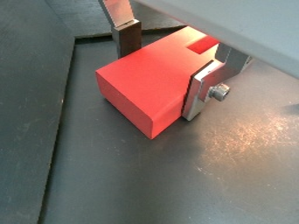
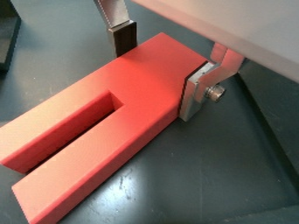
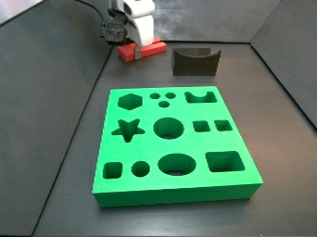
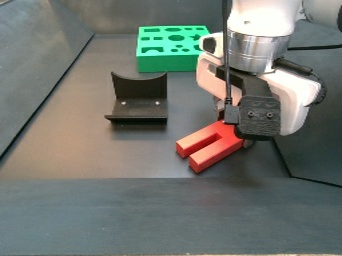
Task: Pick up the double-square object. Move up. Place the double-square object on the fixture. Regrasp the double-square object. Move to above the board. Insert the double-square object.
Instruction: Pick up the double-square object, then move up.
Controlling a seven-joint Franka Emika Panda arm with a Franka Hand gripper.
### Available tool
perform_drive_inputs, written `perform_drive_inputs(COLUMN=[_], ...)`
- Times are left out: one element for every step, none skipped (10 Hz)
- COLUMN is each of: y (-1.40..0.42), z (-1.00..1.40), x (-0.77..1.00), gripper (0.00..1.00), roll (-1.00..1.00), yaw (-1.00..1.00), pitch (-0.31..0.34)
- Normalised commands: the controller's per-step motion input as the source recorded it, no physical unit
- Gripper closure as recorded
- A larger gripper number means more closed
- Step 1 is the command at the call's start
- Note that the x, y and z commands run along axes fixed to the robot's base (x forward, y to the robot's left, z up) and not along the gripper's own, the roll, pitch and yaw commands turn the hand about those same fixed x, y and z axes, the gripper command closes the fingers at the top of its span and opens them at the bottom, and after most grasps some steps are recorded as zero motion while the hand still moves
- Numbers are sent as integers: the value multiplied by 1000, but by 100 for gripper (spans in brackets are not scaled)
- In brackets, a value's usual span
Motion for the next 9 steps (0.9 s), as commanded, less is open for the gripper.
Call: perform_drive_inputs(y=[0,0,0,64,48,26,16,12,8], z=[0,0,833,813,731,620,495,324,197], x=[0,0,0,-31,-42,-35,-31,-27,-28], gripper=[100,100,100,100,100,100,100,100,100], roll=[0,0,0,10,18,27,41,60,77], yaw=[0,0,0,3,-10,-21,-26,-29,-29], pitch=[0,0,0,15,19,25,36,51,57])
